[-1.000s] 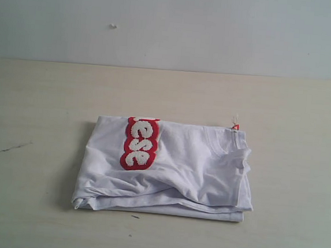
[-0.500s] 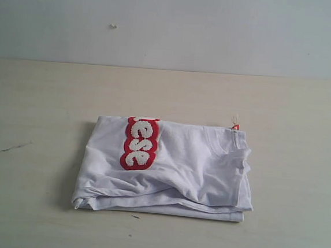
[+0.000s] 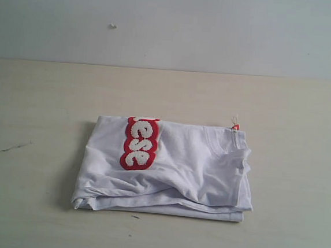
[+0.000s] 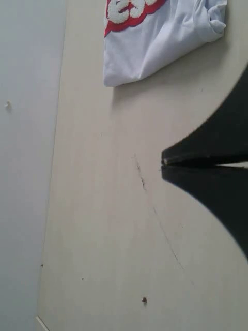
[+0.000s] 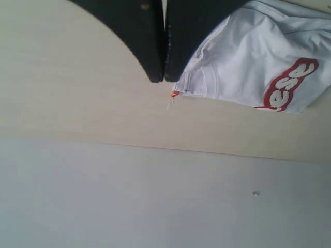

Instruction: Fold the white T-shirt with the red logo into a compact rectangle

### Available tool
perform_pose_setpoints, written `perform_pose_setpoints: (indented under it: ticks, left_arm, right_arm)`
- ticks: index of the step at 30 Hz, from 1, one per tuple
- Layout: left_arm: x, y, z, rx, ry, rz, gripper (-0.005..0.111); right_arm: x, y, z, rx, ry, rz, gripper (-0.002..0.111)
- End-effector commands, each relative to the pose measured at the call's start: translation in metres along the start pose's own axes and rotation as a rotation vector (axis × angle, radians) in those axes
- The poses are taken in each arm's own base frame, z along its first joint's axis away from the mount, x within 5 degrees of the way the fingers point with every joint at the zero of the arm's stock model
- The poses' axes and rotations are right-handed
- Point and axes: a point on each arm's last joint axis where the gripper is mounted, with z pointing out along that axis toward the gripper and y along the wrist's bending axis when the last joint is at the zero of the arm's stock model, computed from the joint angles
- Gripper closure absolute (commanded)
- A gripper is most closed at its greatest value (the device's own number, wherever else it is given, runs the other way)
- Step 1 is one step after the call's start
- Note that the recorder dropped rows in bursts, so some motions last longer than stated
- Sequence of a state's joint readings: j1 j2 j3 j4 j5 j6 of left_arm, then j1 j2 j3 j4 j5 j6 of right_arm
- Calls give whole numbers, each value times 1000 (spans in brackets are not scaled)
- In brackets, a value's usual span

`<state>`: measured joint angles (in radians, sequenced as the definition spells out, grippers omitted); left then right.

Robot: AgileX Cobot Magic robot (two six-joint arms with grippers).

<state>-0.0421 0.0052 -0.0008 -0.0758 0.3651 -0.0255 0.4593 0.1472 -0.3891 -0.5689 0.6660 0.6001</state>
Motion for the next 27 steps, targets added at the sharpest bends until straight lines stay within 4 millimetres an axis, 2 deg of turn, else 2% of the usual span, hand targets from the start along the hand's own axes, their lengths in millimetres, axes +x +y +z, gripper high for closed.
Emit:
perform_pose_setpoints:
  ticks: [1, 9, 17, 27]
  left_arm:
    - [-1, 0, 0, 1, -11, -16, 106]
    - [-1, 0, 0, 1, -11, -16, 106]
    - [-1, 0, 0, 1, -11, -16, 106]
    - [-1, 0, 0, 1, -11, -16, 106]
  right_arm:
    - [2, -3, -7, 55, -28, 78, 108]
    - [3, -5, -11, 188, -118, 192, 108]
    - [7, -8, -13, 348, -132, 300, 108]
    - [7, -8, -14, 361, -142, 309, 108]
